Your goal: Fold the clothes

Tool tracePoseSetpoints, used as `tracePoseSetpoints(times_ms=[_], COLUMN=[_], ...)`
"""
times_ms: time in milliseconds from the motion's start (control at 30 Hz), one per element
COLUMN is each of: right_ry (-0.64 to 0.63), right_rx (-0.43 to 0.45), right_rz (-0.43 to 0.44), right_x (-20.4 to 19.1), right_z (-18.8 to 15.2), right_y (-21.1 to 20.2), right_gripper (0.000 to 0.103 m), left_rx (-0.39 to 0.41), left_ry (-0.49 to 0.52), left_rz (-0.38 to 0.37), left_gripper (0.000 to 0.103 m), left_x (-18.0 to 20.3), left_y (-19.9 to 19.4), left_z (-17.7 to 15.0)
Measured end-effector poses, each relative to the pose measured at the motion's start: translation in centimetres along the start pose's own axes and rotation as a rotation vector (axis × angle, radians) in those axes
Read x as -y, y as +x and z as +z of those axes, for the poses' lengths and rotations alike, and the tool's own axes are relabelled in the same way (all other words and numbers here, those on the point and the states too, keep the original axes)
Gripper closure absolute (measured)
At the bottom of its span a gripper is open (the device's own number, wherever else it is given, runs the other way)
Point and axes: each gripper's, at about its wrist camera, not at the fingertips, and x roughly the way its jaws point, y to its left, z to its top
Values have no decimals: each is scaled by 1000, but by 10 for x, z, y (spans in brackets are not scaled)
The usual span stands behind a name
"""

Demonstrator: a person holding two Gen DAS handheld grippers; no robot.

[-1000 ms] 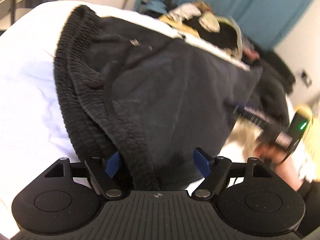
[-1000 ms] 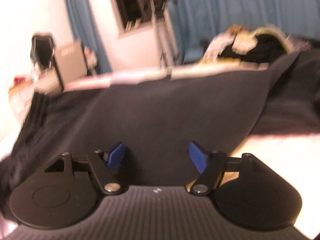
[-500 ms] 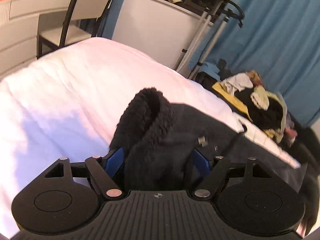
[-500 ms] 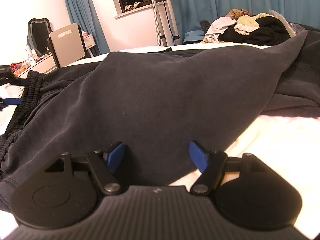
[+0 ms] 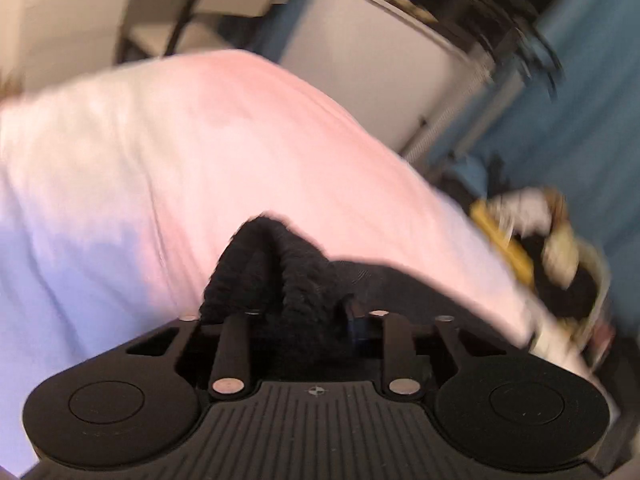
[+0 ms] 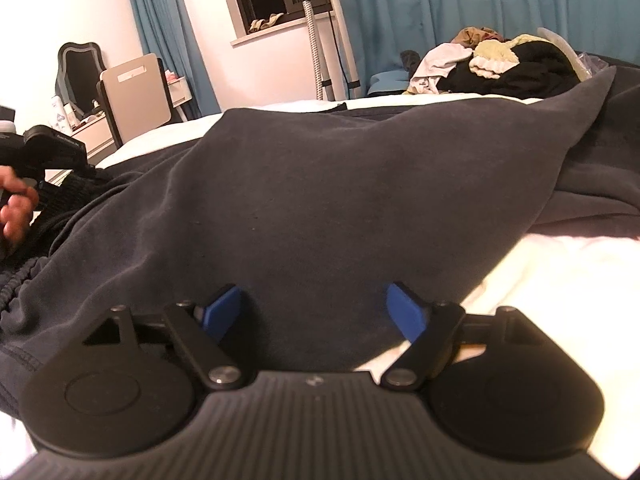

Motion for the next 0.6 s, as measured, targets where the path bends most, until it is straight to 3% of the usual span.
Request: tracePoseSetpoints(times_ms=[67,267,367,467,533,600], right_ry=[5,3,-23,-48,-55,-56], right_rx=[1,5,11,11,8,9], right_rz=[-10,3,7,10,14,19], right_x=[-2,-11,-17,-20,-20,-20], right_z=[0,0,1,1,2,2], right_y=[1,6,12,21,26,27], right_gripper=[20,17,16,12,10,9], left_rx=[24,190,178,143,85,47], left_ry=[-63,74,98,125,141,178], left_rz=[-24,-162,-215,-163,-112,-88], left_gripper=[86,91,91,91,86,63], left_x=[3,52,61,54,45,39], left_y=[-2,-46,-48,-24,3,18], left_z=[7,42,52,42,26,14])
